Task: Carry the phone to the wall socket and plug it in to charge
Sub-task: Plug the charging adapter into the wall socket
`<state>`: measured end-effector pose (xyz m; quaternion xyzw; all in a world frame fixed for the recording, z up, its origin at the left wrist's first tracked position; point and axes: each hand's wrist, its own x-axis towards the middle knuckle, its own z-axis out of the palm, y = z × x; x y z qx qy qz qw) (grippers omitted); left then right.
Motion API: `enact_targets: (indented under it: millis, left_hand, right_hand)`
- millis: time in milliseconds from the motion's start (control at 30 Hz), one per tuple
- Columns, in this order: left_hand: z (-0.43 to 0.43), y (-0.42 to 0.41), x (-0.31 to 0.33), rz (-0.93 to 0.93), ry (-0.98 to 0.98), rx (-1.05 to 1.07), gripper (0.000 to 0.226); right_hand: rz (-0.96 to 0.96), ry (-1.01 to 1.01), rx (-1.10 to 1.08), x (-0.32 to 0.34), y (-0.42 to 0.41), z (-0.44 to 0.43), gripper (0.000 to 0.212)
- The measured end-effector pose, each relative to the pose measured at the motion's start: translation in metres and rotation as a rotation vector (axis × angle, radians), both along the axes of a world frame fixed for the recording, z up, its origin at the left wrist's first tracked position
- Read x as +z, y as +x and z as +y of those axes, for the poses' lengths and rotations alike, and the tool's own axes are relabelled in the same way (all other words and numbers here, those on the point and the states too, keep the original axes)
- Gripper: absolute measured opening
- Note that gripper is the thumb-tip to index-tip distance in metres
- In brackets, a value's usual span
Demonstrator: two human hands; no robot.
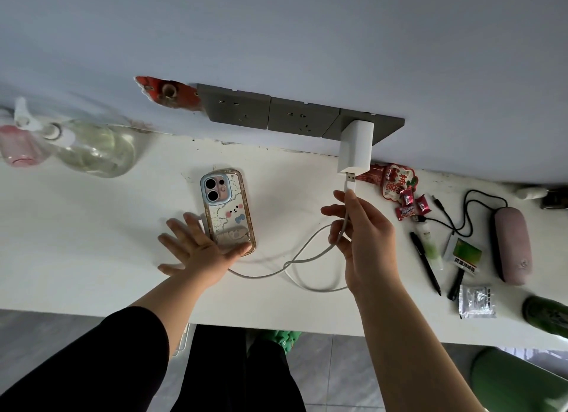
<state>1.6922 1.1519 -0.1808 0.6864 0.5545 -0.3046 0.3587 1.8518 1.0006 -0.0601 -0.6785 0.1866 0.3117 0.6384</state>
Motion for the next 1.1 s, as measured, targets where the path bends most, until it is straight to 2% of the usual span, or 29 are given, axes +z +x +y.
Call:
enact_targets:
  millis: [1100]
  left_hand:
    - [-0.001,0.001,0.003,-0.020,0.002,0.012,0.144]
  right_hand:
    - [0.072,0.088,0.024,0.000,0.021,0.005,0.018]
